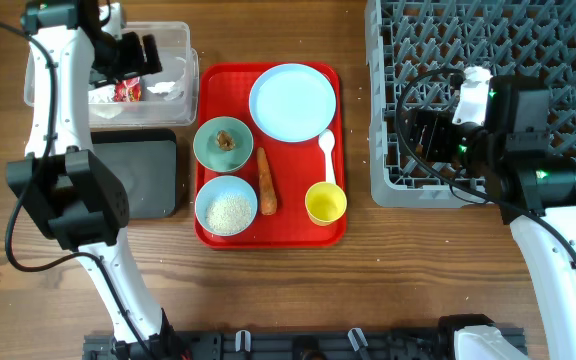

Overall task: Sort waste into correct bins and load items into the dishwasher rack
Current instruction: 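Grasp the rim of the green bowl with the left gripper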

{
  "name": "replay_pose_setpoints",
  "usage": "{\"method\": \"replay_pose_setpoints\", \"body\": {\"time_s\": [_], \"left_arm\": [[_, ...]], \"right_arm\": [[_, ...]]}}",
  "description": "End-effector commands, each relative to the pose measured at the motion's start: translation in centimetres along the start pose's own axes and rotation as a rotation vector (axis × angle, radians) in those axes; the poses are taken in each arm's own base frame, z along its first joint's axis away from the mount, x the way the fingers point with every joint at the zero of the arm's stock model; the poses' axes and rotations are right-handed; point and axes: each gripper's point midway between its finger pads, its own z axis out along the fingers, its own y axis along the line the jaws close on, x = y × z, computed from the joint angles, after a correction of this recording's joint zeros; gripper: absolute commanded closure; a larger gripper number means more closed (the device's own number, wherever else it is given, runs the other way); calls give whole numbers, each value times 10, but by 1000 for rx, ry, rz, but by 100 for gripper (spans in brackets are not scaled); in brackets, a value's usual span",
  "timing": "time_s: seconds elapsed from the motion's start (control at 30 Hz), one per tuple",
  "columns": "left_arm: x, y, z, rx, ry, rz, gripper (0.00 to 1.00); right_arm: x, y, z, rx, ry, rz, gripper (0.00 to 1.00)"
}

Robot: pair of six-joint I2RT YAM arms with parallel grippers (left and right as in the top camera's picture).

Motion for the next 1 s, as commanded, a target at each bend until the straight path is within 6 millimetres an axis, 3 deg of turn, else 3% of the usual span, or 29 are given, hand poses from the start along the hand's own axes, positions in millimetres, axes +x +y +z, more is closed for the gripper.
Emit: {"method": "replay_pose_setpoints", "body": {"time_s": [0.0,0.1,0.17,0.37,0.43,0.53,0.63,0.83,0.97], "left_arm": [[25,-51,-39,79,28,61,2],[60,-88,-50,85,119,114,18],[81,-111,-41,80,193,111,18],[144,-172,27,62,313,139,23],[161,-189,48,53,303,184,31],[166,-181,73,-90,226,175,36],[161,-171,80,-149,183,168,49],[157,-164,95,-155,152,160,54],[156,-165,95,-151,147,161,94]], "right_arm": [[-7,5,-3,-15,-15,4,0],[-6,4,-1,-14,-9,7,0],[-5,3,2,-12,1,9,0],[2,-1,12,-3,43,21,0],[3,-2,15,-1,52,23,1],[5,-3,18,1,63,27,0],[5,-3,18,2,66,28,0],[8,-3,18,4,75,29,0],[8,-3,18,4,76,31,0]]}}
